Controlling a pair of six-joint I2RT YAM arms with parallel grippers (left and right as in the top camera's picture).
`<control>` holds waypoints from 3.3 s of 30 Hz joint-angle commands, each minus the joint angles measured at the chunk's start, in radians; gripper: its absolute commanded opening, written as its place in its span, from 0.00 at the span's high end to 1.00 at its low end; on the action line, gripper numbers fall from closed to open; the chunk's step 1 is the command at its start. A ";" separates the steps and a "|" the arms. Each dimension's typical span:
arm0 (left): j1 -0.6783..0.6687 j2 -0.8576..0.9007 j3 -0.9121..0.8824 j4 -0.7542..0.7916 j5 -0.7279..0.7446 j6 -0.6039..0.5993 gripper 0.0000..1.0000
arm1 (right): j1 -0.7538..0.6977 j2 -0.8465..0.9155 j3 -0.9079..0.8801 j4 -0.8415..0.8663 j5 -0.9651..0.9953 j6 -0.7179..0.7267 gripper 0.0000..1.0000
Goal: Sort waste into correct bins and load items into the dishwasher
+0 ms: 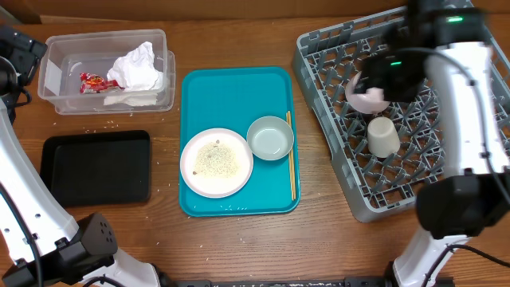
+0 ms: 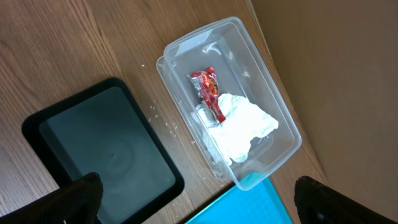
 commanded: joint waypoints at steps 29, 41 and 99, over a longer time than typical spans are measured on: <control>-0.007 0.007 0.001 0.001 -0.012 0.015 0.00 | 0.190 -0.004 -0.453 0.336 0.060 -0.169 0.48; -0.007 0.007 0.001 0.001 -0.012 0.015 0.00 | 0.207 0.028 -0.453 0.436 0.065 -0.002 0.72; -0.007 0.007 0.001 0.001 -0.012 0.015 0.00 | 0.183 0.140 -0.360 0.333 0.073 -0.147 0.72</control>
